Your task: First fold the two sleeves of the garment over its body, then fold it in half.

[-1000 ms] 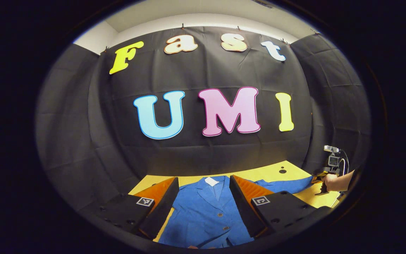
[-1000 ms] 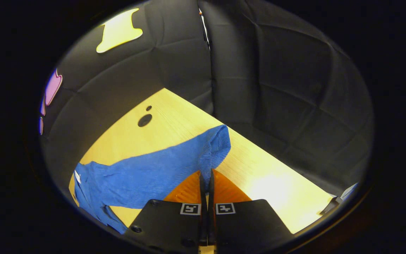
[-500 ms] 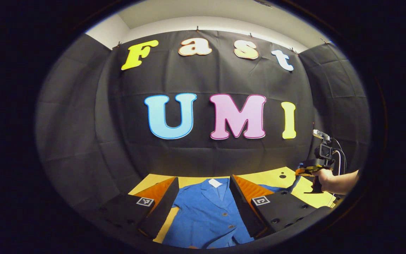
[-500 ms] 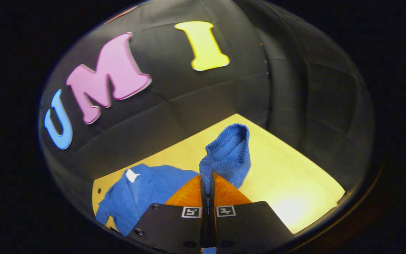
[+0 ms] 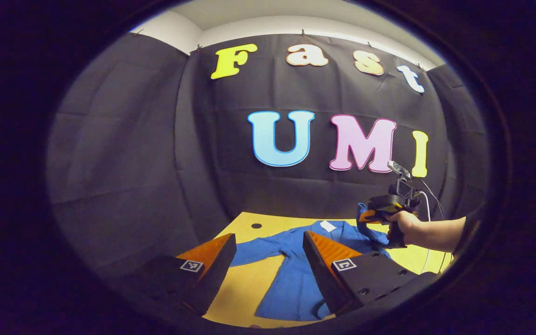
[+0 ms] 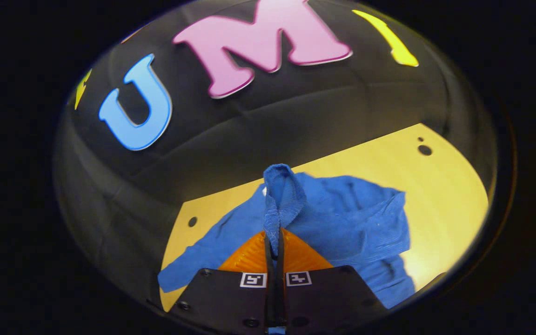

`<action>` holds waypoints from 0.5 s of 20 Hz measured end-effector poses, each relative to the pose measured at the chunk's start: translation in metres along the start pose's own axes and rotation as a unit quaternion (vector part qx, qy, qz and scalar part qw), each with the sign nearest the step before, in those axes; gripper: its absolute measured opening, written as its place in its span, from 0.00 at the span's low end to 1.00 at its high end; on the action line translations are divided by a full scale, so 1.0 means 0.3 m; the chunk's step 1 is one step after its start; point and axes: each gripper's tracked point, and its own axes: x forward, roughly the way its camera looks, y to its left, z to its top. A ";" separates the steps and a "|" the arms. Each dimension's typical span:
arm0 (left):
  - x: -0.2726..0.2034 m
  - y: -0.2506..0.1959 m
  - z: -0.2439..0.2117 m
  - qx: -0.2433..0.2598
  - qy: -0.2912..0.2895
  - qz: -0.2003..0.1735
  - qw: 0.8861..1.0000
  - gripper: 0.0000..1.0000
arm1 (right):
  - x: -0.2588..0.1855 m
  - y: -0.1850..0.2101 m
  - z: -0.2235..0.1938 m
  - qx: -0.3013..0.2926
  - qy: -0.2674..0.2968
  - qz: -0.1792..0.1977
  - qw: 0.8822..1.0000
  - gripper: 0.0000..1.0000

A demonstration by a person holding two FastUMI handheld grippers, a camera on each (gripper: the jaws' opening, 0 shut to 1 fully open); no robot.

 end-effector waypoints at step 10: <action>0.015 0.224 -0.089 -0.030 0.024 0.049 0.998 0.83 | 0.346 0.185 -0.307 0.030 0.064 -0.031 0.997 0.72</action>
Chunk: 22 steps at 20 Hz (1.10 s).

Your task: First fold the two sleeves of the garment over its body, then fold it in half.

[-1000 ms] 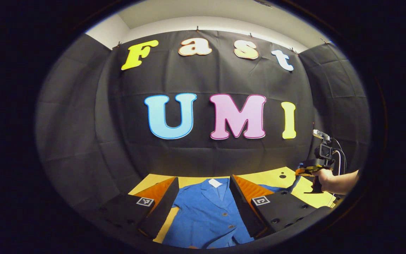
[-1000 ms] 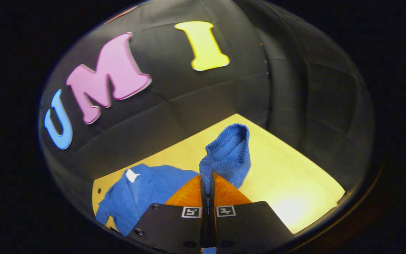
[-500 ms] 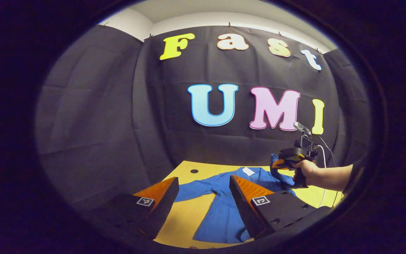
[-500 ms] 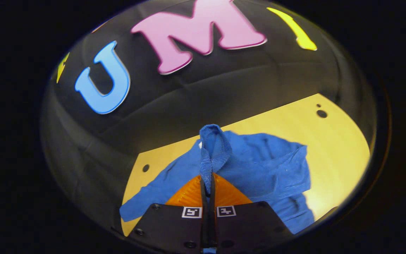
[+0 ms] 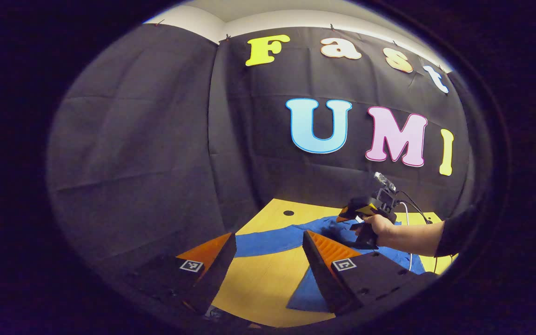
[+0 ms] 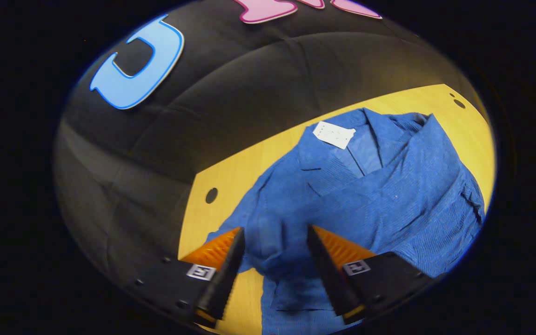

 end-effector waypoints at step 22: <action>0.897 0.398 -0.400 -0.044 0.206 0.101 0.972 0.86 | -0.997 -0.305 0.332 -0.118 -0.260 -0.018 0.958 0.97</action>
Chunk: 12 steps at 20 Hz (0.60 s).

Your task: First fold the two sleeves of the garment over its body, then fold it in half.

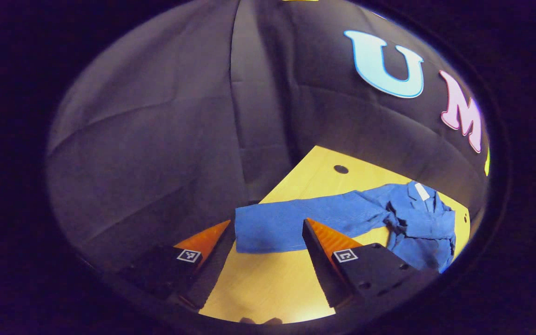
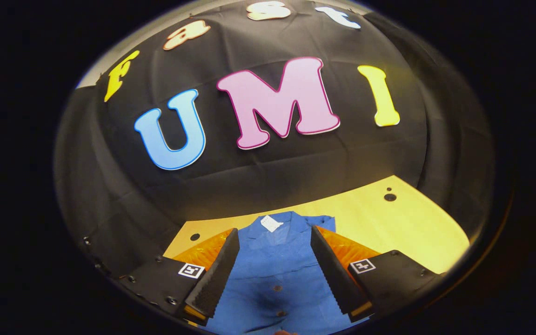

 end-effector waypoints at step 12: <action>0.237 -0.071 -0.103 -0.020 0.092 0.024 0.995 0.87 | -0.172 0.001 -0.073 -0.067 -0.004 0.002 0.998 0.97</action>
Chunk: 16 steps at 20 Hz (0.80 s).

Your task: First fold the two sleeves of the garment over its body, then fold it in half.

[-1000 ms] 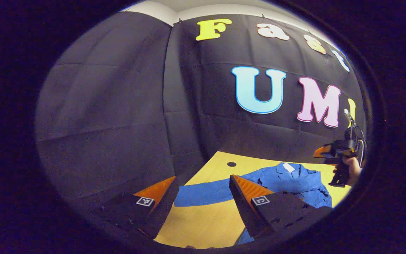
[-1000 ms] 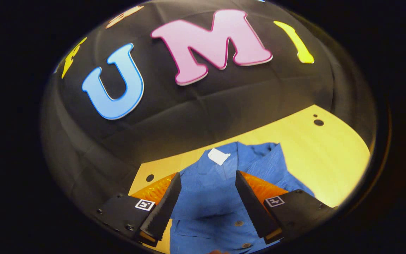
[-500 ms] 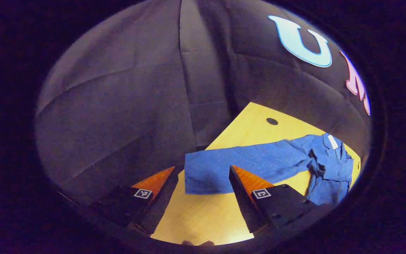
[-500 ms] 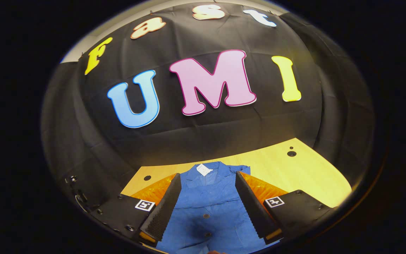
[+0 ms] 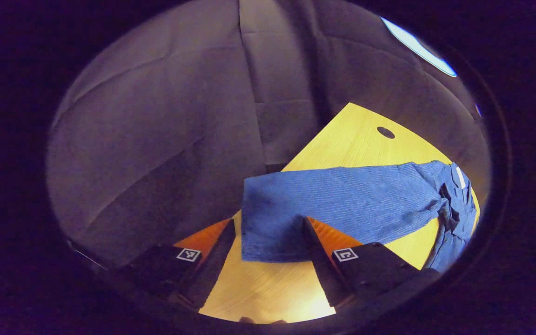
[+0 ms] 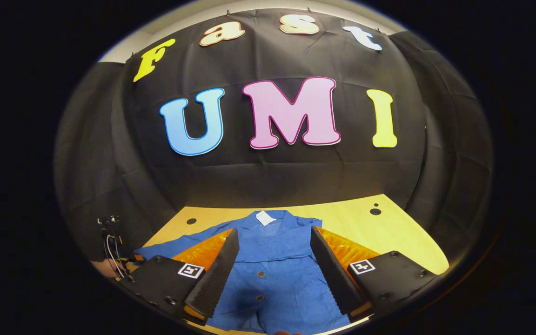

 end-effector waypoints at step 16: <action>-0.055 -0.157 0.019 0.024 0.022 -0.059 0.998 0.00 | -0.004 -0.080 -0.030 -0.017 0.011 -0.008 1.000 0.98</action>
